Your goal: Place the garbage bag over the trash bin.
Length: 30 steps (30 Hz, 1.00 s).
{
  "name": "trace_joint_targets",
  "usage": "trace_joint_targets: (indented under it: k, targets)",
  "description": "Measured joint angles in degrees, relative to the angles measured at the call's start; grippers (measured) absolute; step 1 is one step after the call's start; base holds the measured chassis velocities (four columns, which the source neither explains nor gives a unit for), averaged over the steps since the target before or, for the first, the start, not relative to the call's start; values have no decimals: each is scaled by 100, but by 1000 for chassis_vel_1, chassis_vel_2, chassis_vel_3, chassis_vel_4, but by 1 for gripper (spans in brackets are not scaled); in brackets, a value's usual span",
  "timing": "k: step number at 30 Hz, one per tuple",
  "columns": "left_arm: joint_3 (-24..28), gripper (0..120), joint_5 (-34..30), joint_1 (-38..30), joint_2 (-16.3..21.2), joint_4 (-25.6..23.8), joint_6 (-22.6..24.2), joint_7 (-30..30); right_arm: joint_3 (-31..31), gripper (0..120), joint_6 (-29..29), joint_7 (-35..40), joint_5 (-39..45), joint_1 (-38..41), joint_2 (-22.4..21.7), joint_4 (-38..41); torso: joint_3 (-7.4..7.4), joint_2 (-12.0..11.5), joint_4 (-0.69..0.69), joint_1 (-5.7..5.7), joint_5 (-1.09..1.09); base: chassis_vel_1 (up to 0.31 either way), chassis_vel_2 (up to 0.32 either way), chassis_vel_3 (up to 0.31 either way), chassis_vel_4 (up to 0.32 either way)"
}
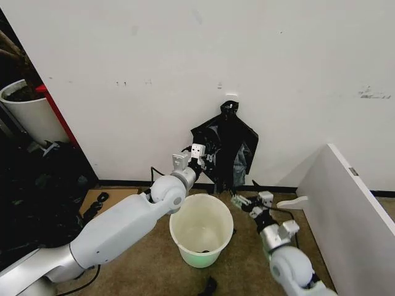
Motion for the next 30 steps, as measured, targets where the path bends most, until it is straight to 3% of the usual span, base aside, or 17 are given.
trace_joint_targets:
  k: [6,9,14,30]
  targets:
    - [4,0,0,-10,-5,-8,12,-1,-97,90,-10,162,-210,411,42,-534,0,0,0,0,1,0,0,0,0]
    - [14,0,-1,-12,-9,-19,17,2,-161,73,-2,386,-399,667,129,-888,0,0,0,0,1,0,0,0,0]
    - [23,0,-4,-23,-18,-25,18,12,-206,57,-55,570,-487,855,196,-1071,0,0,0,0,0,0,0,0,0]
    - [-23,0,-17,43,-20,-33,18,22,-259,0,23,603,-889,743,181,-872,-1,0,0,0,0,0,0,0,0]
